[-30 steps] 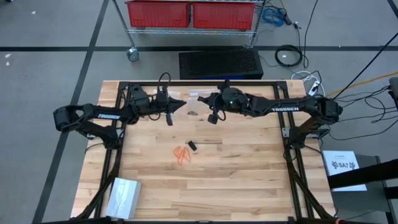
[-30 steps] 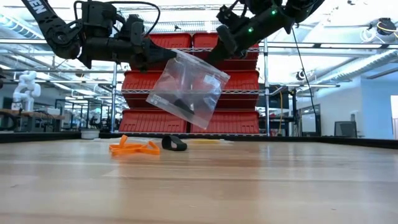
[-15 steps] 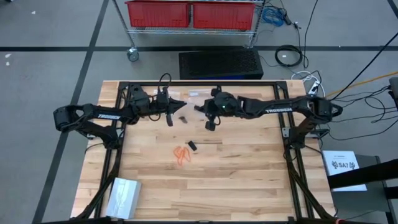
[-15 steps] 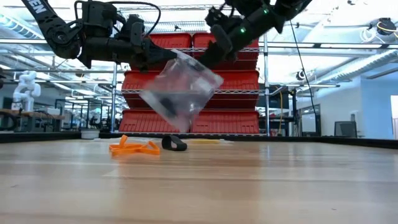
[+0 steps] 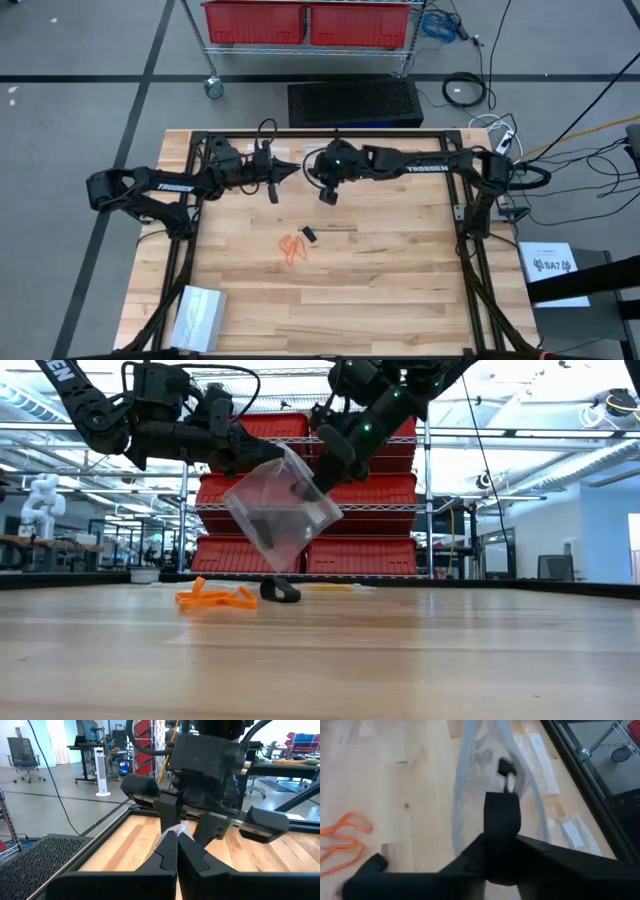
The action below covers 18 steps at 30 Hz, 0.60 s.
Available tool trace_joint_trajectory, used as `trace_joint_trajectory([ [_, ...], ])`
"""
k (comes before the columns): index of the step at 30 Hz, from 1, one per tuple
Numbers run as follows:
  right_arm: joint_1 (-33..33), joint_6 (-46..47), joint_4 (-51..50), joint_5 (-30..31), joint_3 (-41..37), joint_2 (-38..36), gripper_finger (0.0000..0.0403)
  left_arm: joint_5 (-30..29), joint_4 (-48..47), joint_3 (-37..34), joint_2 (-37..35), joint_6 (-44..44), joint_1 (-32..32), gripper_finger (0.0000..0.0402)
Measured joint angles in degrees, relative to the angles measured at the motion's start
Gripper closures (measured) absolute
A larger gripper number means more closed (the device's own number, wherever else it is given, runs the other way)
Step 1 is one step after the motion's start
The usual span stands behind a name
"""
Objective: Sort rubber bands
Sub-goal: Put the middle black rubber band into the right transparent zip bag, then put the left black rubber band into the right transparent zip bag
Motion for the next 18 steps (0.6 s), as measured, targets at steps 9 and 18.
trace_joint_trajectory([
  [9, 0.46, -0.50, -5.14, -1.70, 5.22, -2.31, 0.0230, 0.23, -0.25, 0.02, 0.00, 0.00, 0.02, 0.0401],
  [18, 0.48, -0.12, -23.33, -7.73, 9.99, -8.14, 0.0219, -2.86, -0.57, 0.02, 0.00, 0.94, 0.02, 0.0401],
])
